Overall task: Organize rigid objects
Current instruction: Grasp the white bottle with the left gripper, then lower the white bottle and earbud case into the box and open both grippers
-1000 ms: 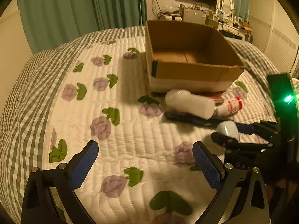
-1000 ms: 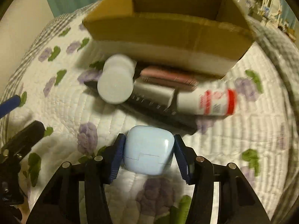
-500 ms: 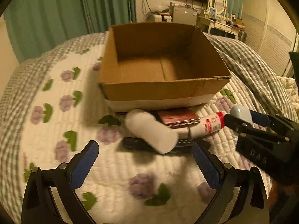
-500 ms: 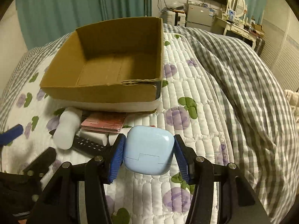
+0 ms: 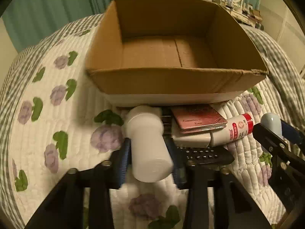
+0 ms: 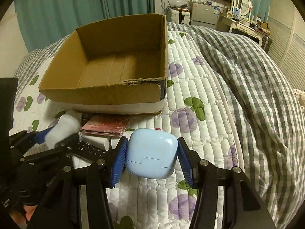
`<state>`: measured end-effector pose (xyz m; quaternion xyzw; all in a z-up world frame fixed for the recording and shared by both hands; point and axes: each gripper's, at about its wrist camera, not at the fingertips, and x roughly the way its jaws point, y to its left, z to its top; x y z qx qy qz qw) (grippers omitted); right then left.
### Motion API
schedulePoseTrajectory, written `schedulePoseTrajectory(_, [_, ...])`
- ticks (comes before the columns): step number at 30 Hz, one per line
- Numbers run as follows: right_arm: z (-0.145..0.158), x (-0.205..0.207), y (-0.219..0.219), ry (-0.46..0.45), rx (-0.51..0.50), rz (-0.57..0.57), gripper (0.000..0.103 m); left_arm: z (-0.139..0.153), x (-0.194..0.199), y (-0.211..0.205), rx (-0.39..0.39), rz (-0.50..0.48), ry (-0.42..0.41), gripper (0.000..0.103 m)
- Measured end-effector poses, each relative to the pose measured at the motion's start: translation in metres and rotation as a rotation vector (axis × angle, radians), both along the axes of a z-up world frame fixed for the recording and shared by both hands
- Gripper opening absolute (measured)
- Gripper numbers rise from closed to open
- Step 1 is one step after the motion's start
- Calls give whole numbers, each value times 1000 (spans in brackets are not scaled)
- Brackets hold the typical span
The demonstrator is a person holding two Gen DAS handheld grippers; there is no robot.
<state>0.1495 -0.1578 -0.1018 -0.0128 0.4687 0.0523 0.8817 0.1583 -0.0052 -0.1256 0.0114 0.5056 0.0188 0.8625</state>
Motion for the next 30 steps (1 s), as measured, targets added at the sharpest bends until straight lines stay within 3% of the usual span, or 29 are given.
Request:
schedulePoseTrajectory(3, [0,-1,2,-1,2,3,52,6,-6,14,-52,-4,-3,33])
schedulePoseTrajectory(14, [16,-10,15,-27,11,48,52,65,-40,28,-25,-56,-140,32])
schedulePoseTrajectory(22, [85,-12,24,-154,3,97,52,123,-42,24,-41,-83,-255,32])
schedulePoseTrajectory(27, [145,9,33,-263,-20,148,52,149,-11,23,-43,-87,-320,32])
schedulePoseTrajectory(30, [161,30,35,-288,-16,168,52,152,12,21,-43,-88,-333,32])
